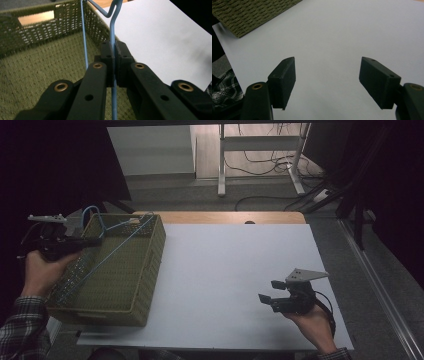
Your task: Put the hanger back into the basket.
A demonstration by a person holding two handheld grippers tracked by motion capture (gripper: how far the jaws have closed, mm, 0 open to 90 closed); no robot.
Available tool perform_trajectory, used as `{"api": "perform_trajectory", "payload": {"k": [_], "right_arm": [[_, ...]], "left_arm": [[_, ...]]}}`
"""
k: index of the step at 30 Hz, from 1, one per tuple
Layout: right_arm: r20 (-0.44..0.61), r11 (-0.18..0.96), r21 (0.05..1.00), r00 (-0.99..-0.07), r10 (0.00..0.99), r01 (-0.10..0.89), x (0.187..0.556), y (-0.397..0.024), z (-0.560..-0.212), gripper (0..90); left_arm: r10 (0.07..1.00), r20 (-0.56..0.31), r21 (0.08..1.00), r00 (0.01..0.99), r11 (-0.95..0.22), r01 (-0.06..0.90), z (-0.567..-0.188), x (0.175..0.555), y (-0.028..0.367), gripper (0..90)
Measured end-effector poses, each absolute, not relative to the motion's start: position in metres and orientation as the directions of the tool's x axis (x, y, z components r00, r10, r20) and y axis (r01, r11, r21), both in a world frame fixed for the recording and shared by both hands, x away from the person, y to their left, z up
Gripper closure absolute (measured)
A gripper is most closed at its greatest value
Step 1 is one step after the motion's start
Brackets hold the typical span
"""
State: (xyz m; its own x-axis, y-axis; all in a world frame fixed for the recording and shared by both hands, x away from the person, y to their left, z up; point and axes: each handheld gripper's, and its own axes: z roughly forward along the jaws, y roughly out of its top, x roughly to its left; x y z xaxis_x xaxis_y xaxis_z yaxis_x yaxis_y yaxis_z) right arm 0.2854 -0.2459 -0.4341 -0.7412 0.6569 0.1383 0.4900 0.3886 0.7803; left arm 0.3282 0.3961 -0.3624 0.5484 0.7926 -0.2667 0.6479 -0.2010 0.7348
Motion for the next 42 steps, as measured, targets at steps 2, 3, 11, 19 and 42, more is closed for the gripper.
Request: {"api": "perform_trajectory", "payload": {"k": [2,3,11,19,42], "right_arm": [[0.138,0.39,0.777,-0.739,0.659,0.493,0.286,-0.246,-0.435,29.0],[0.138,0.392,0.777,-0.74,0.659,0.493,0.286,-0.246,-0.435,29.0],[0.133,0.404,0.769,-0.742,0.658,0.496,0.287,-0.245,-0.439,28.8],[0.119,0.426,0.758,-0.747,0.655,0.494,0.287,-0.243,-0.443,28.8],[0.081,0.421,0.772,-0.731,0.677,0.476,0.282,-0.246,-0.436,17.2]], "left_arm": [[0.791,-0.275,0.734,0.547,-0.195,0.651,-0.369,0.329,0.399,87.7],[0.789,-0.279,0.734,0.547,-0.192,0.652,-0.373,0.33,0.4,87.7],[0.787,-0.316,0.715,0.529,-0.168,0.678,-0.411,0.341,0.4,87.6],[0.829,-0.328,0.652,0.453,-0.148,0.744,-0.444,0.348,0.4,87.6],[0.877,-0.176,0.778,0.448,-0.155,0.609,-0.411,0.287,0.368,20.0]]}}
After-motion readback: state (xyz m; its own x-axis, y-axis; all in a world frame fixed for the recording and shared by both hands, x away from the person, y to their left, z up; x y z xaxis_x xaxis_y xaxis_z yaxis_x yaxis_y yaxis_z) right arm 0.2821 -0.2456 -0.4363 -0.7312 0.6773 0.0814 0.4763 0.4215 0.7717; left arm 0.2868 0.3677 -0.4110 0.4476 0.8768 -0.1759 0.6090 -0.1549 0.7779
